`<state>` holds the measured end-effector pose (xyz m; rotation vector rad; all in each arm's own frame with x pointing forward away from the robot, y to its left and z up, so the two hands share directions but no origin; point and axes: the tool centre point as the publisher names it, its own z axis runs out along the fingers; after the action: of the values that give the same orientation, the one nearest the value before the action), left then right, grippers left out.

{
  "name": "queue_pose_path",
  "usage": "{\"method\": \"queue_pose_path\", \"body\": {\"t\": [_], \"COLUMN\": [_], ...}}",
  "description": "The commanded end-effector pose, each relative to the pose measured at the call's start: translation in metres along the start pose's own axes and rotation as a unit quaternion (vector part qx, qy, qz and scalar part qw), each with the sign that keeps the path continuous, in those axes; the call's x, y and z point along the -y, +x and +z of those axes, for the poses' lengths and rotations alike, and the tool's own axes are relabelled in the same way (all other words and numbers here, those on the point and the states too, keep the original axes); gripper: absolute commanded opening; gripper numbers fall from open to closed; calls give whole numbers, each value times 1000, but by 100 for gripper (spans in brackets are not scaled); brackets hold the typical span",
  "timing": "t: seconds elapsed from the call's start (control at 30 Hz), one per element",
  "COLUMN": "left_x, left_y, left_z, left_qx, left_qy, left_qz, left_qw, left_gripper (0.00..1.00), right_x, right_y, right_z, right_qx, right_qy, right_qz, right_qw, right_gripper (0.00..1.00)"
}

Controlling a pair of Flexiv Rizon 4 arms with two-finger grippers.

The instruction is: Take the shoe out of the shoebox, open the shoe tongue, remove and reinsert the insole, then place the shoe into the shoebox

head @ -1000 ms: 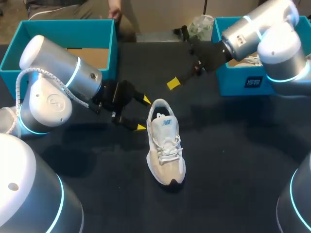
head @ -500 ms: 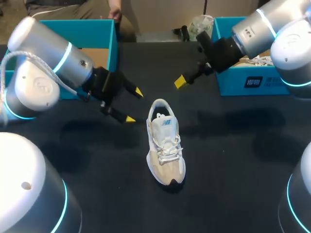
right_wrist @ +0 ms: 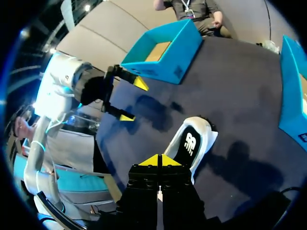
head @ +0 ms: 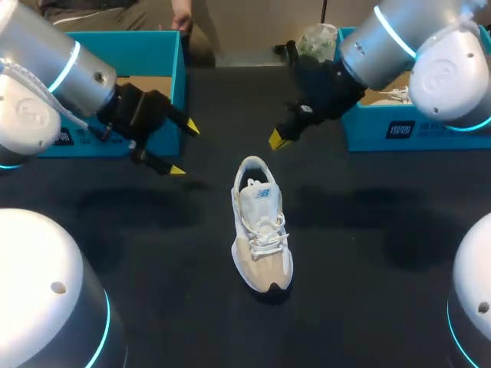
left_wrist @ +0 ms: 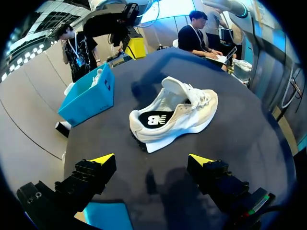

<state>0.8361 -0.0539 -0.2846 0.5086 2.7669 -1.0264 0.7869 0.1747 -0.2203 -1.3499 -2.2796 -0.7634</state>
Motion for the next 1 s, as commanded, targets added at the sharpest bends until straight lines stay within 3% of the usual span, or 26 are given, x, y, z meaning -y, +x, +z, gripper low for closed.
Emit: {"method": "queue_pose_path", "body": {"t": [0.03,0.33,0.37,0.47,0.53,0.7,1.0], "left_x": [-8,-7,-7,-8,-9,-11,-12], "left_y": [-10,-16,-15,-14,-13,-13,-11], "left_z": [-18,-37,-39,-41,-42,-47,-61], "left_qx": [-13,-30,-31,-35,-38,-43,-49], "left_qy": [-2,-2,-3,-5,-6,4,7], "left_qz": [6,25,26,29,29,28,28], "left_qw": [1000,999,999,999,999,999,998], "left_gripper": [100,100,100,100,100,100,100], "right_x": [-4,-4,-5,-5,-6,-10,-10], "right_y": [4,4,2,-2,-2,1,-1], "right_z": [-1,-1,6,15,16,19,43], "right_qx": [91,91,148,183,233,300,339], "right_qy": [7,7,34,0,19,21,15], "right_qz": [1,1,6,28,47,64,80], "right_qw": [996,996,988,983,971,952,937], "right_gripper": [0,0,0,0,0,0,0]}}
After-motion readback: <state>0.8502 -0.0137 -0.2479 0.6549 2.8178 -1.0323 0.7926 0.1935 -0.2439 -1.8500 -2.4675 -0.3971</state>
